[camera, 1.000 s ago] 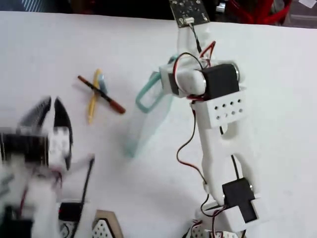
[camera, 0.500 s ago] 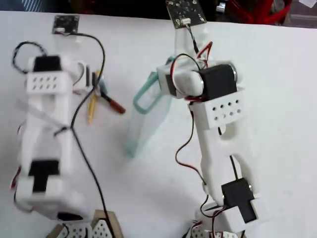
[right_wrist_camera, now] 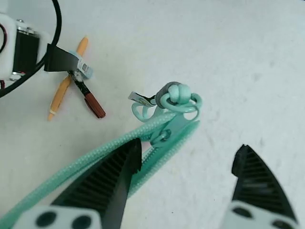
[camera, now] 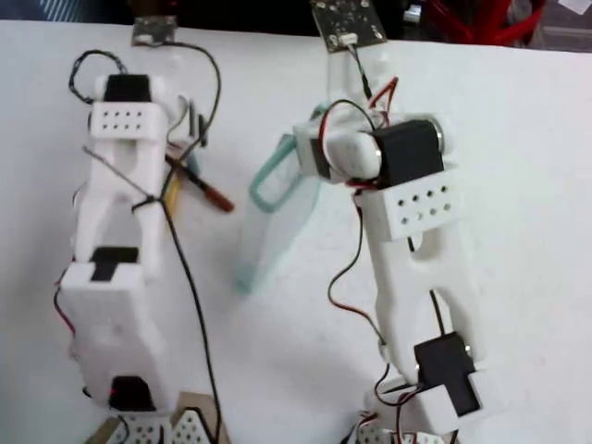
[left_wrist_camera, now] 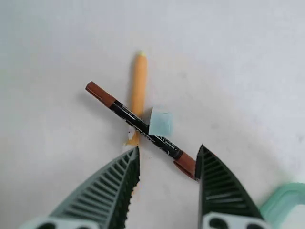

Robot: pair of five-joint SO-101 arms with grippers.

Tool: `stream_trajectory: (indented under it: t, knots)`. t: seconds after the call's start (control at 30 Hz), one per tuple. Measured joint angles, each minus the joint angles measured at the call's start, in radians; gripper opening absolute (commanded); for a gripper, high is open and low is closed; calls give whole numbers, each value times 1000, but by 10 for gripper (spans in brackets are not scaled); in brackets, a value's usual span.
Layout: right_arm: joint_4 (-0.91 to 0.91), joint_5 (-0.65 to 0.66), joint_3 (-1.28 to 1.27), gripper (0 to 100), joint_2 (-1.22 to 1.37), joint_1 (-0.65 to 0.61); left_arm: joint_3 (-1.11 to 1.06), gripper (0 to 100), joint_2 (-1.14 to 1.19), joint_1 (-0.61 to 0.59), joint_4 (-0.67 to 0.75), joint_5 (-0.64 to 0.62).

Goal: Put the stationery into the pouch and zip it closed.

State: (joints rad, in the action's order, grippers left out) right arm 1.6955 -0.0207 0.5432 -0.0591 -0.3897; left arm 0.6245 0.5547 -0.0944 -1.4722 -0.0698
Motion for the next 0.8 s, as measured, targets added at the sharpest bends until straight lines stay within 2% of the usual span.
stream_trajectory:
  t: [0.4, 0.63, 0.8]
  knots:
    - [5, 0, 0, 301, 0, 0, 281, 197, 292, 0, -2, 0]
    - [5, 0, 0, 301, 0, 0, 350, 195, 351, 0, -6, 0]
    - [5, 0, 0, 301, 0, 0, 351, 195, 351, 0, -61, 0]
